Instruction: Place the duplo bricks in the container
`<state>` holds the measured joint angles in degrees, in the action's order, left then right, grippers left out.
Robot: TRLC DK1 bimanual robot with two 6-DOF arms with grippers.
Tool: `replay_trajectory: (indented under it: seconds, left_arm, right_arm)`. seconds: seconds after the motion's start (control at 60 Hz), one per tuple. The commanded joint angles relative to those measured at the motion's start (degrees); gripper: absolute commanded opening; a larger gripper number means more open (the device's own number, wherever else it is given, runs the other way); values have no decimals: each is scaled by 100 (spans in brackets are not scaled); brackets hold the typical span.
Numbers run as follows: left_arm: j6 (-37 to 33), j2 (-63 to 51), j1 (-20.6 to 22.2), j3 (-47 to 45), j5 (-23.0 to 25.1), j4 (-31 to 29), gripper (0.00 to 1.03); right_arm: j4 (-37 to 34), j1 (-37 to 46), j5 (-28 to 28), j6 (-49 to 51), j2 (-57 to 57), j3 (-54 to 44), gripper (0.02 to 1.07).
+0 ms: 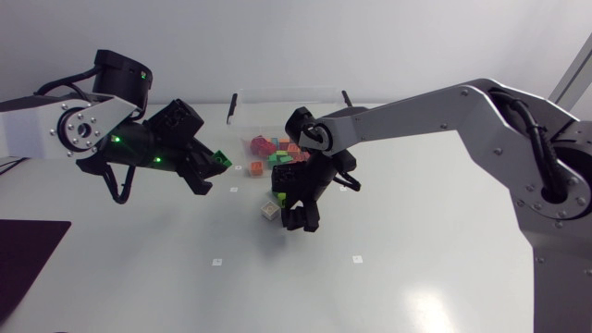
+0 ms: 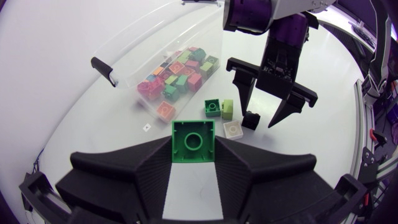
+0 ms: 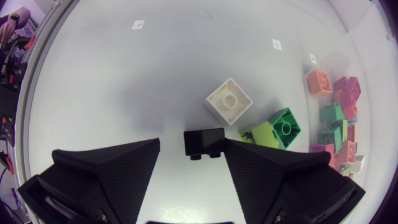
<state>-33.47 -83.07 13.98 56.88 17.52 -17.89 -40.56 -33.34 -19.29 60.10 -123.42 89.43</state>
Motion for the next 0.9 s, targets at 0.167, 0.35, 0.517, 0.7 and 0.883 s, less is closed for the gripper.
replay_trajectory:
  seconds: [0.167,0.35,0.517,0.7,0.883]
  left_arm:
    - [-80,89,-27,218,50,40,28]
    - [-45,-8,8,473,59,40,28]
    - [69,-236,61,860,85,31,28]
    - [342,-843,88,1607,191,31,28]
    - [693,-1484,61,2239,199,260,28]
  right_arm:
    - [-49,-102,13,116,-121,-22,49]
    - [-31,-120,22,81,2,-171,23]
    - [30,-102,22,72,388,-567,13]
    - [39,82,4,11,1083,-883,13]
    - [57,302,-93,-77,1601,-1006,13]
